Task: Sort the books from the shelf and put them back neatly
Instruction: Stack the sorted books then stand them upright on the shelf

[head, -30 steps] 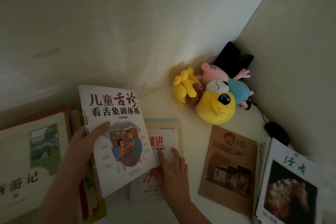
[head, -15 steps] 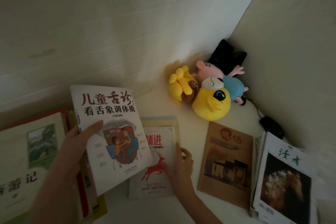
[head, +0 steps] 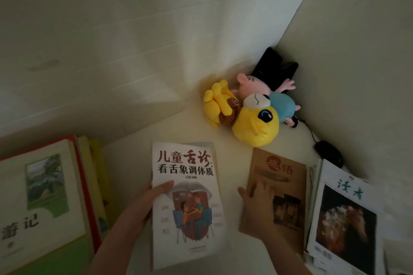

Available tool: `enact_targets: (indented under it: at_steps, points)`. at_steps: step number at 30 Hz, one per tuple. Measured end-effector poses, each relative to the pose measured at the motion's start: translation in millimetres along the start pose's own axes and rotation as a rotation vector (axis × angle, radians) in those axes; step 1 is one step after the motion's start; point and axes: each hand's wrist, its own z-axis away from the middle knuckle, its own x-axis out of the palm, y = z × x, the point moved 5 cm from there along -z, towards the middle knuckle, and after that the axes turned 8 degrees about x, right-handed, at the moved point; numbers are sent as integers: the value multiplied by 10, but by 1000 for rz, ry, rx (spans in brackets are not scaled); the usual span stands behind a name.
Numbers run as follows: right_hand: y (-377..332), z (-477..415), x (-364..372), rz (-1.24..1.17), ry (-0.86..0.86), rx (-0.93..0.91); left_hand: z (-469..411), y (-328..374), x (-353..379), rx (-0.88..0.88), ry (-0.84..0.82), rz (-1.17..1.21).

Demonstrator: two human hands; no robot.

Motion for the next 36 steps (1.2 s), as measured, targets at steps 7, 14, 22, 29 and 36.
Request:
enact_targets:
  at_steps: [7, 14, 22, 29, 36]
  points:
    - [212, -75, 52, 439, 118, -17, -71, -157, -80, -20, 24, -54]
    - [59, -68, -140, 192, 30, -77, -184, -249, -94, 24, 69, -89]
    - [-309, 630, -384, 32, -25, -219, -235, -405, -151, 2, 109, 38]
    - [-919, 1408, -36, 20, 127, -690, -162, -341, -70, 37, 42, 189]
    - [-1072, 1478, 619, 232, -59, -774, -159, -283, 36, 35, 104, 155]
